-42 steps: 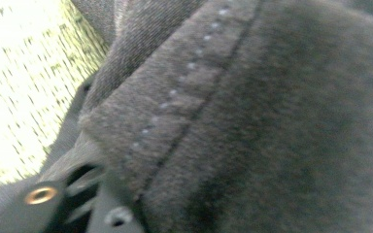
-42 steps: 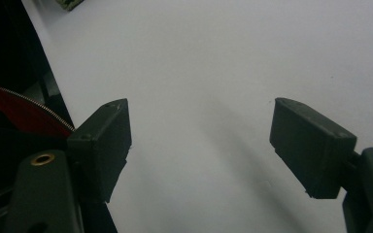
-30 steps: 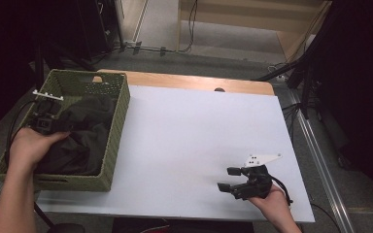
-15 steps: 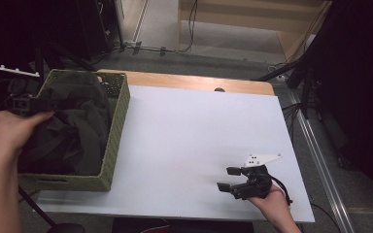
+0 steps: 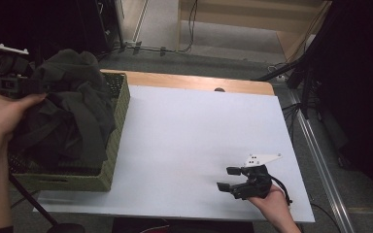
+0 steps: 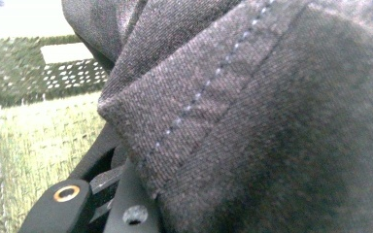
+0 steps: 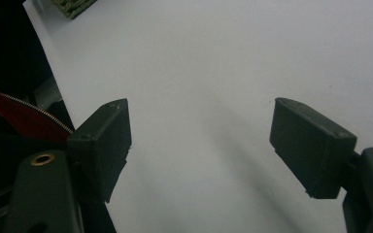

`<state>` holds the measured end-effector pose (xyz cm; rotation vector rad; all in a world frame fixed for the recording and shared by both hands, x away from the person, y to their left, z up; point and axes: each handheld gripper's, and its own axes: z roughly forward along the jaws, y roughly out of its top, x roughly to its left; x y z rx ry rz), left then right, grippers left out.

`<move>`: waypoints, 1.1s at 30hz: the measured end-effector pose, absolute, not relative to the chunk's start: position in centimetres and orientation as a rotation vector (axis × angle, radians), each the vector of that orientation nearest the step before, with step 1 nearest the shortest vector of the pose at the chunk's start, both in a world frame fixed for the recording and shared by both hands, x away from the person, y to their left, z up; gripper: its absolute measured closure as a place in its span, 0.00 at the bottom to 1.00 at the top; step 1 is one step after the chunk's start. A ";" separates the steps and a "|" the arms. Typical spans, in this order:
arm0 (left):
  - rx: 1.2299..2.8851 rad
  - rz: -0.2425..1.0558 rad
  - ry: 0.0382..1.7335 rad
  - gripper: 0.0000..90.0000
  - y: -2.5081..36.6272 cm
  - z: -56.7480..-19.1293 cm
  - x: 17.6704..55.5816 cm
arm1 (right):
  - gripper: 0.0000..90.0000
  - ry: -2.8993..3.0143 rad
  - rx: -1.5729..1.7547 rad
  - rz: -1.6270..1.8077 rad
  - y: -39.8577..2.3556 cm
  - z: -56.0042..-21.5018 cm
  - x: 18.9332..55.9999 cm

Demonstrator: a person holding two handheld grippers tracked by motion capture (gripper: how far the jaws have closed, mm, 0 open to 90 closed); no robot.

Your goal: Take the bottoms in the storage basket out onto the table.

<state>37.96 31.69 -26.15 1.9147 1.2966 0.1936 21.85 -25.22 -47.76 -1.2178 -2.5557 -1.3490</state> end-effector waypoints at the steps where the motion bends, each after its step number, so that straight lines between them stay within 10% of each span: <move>1: 1.911 0.188 1.288 0.76 31.6 -25.8 38.0 | 0.24 -2.557 -1.216 -1.348 -25.2 -47.8 21.9; 33: 1.968 0.120 1.026 0.76 24.3 -19.0 38.1 | 0.24 -2.540 -1.237 -1.364 -25.4 -47.6 21.8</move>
